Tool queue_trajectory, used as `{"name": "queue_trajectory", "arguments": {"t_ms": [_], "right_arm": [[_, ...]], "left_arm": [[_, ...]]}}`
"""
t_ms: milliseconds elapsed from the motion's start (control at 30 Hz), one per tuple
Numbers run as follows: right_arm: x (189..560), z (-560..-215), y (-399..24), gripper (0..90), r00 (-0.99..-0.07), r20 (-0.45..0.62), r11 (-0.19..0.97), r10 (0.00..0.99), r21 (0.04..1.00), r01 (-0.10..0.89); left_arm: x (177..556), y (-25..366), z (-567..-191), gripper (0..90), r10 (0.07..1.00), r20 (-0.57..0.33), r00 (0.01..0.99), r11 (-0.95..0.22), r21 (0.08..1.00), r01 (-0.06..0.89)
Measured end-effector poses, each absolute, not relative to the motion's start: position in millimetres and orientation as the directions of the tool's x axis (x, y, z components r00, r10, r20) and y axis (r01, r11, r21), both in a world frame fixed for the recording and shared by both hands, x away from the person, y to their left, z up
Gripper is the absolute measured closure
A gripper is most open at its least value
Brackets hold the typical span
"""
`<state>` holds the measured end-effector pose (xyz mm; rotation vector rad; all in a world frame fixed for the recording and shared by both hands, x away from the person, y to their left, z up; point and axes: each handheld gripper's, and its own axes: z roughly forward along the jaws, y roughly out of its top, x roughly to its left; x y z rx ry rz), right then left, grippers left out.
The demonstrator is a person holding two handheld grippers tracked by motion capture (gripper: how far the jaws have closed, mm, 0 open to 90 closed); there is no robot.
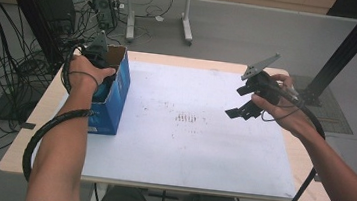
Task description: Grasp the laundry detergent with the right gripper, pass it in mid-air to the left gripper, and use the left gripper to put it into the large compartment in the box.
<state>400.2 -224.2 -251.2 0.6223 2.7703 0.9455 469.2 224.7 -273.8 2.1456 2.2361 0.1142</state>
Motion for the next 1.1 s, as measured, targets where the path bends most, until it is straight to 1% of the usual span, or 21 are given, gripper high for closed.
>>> {"name": "queue_trajectory", "arguments": {"t_ms": [233,333,500,667,700,867,1000,1067,1100], "right_arm": [[400.4,-251.0,-224.7,6.7,-0.902,-0.008,0.716,0.431,0.612,0.337],[400.8,-249.9,-225.5,6.7,-0.901,-0.01,0.713,0.434,0.615,0.337],[400.4,-251.0,-226.1,6.7,-0.901,-0.008,0.711,0.434,0.616,0.337],[400.9,-251.0,-224.8,6.7,-0.901,-0.009,0.709,0.434,0.62,0.335],[401.0,-250.8,-224.4,6.7,-0.901,-0.01,0.71,0.434,0.619,0.335],[400.7,-249.9,-224.1,6.7,-0.899,-0.016,0.715,0.438,0.613,0.337],[400.8,-247.0,-225.5,6.7,-0.895,-0.024,0.716,0.445,0.61,0.34],[400.6,-245.4,-226.8,6.7,-0.894,-0.026,0.718,0.448,0.607,0.342],[400.6,-244.9,-227.2,6.7,-0.893,-0.029,0.722,0.45,0.601,0.344]], "left_arm": [[467.8,225.1,-272.7,35.2,0.999,0.005,-0.048,0.047,0.081,0.996],[466.4,225.0,-270.6,31.4,0.999,0.019,-0.047,0.045,0.085,0.995],[463.6,225.0,-263.8,30.6,0.999,0.025,-0.041,0.038,0.098,0.994],[461.7,220.0,-251.2,31.7,0.998,0.054,-0.021,0.015,0.113,0.993],[461.1,219.4,-247.0,31.3,0.999,0.05,-0.02,0.014,0.127,0.992],[457.7,215.9,-232.3,30.5,0.999,0.054,-0.008,0.0,0.138,0.99],[451.2,211.7,-216.7,28.1,0.998,0.059,0.008,-0.017,0.16,0.987],[446.4,207.5,-207.1,26.4,0.997,0.076,0.024,-0.037,0.182,0.983],[443.5,204.4,-201.3,26.0,0.997,0.067,0.036,-0.048,0.189,0.981]]}}
